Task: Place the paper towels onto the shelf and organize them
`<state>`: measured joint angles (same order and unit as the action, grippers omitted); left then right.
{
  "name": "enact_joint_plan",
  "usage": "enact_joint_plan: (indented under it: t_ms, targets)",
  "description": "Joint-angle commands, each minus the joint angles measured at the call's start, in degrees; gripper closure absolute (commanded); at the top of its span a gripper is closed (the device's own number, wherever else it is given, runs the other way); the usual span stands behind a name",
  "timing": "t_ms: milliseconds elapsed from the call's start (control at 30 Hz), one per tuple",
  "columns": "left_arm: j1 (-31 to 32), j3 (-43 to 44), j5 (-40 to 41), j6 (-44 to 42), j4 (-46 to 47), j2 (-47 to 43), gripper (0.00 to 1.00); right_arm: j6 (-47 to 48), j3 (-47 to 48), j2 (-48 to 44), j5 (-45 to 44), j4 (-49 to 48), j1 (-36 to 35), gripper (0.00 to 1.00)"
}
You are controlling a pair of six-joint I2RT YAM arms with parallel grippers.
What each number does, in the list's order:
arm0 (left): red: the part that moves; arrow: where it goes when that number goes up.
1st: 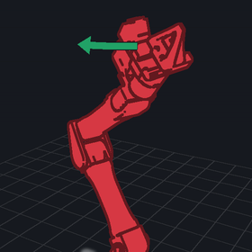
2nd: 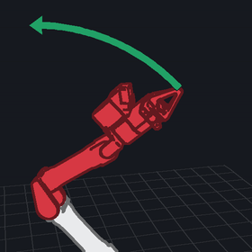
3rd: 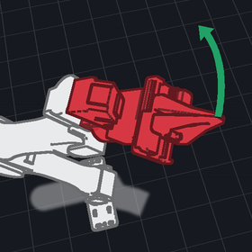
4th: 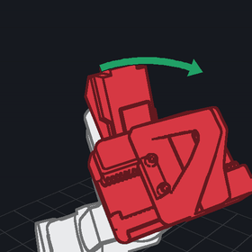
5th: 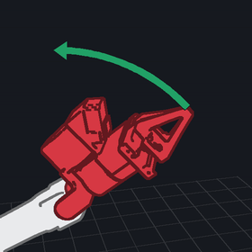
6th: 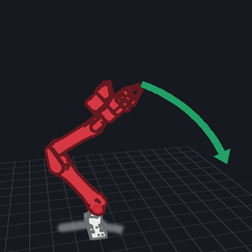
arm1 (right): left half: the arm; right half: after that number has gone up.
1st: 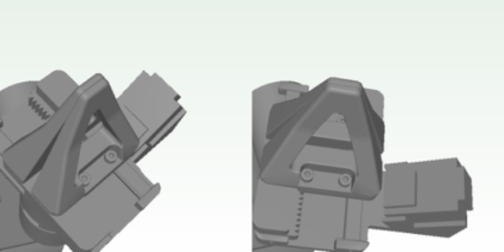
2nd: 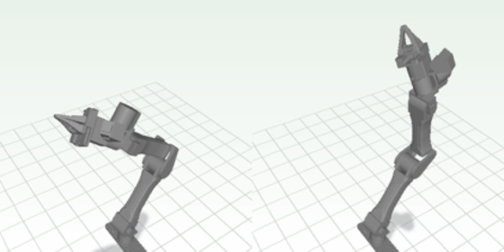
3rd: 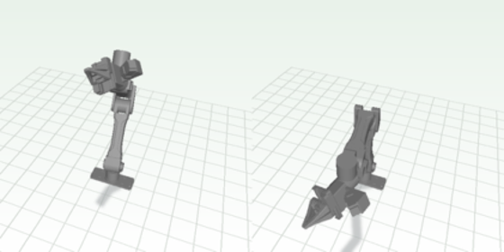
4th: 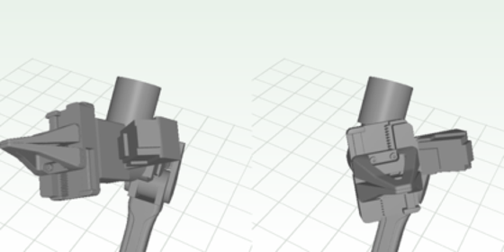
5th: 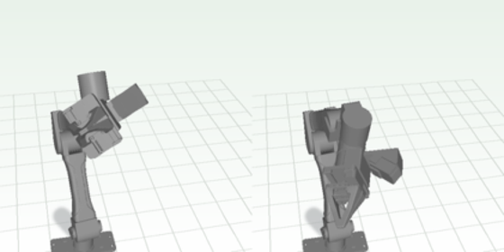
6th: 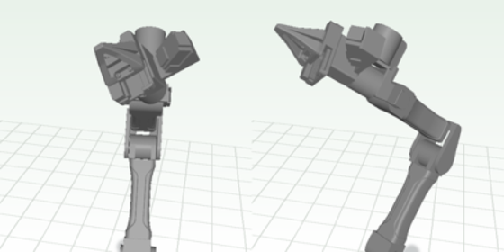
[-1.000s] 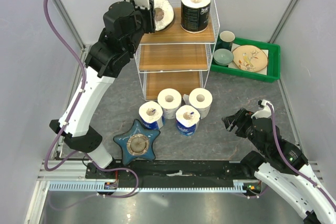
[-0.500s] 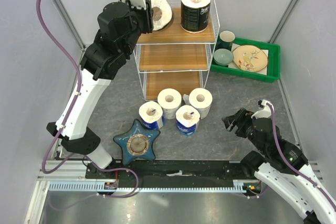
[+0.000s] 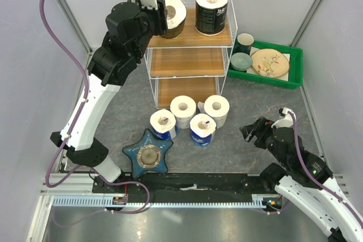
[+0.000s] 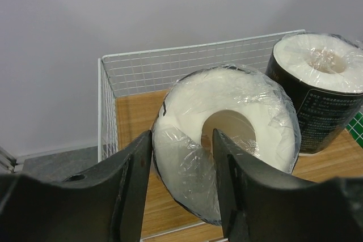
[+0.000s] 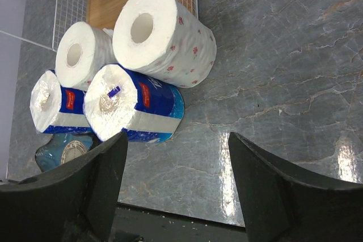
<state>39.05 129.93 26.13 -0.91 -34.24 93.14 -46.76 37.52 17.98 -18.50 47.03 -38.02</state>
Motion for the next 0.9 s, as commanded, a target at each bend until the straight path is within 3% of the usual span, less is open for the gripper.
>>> enact_joint_plan:
  t_ms: [0,233,867]
  targets:
    - [-0.5,-0.5,-1.2,1.1,1.0,-0.4,0.45,-0.3,0.2,-0.4,-0.9,-1.7,0.1,0.2]
    - [-1.6,-2.0,-1.3,1.4,1.6,0.1,0.34,-0.3,0.3,-0.6,-0.8,-1.5,0.2,0.2]
    - [-7.5,-5.3,-9.6,7.1,4.7,1.9,0.25,-0.3,0.3,0.0,-0.8,-1.6,0.1,0.2]
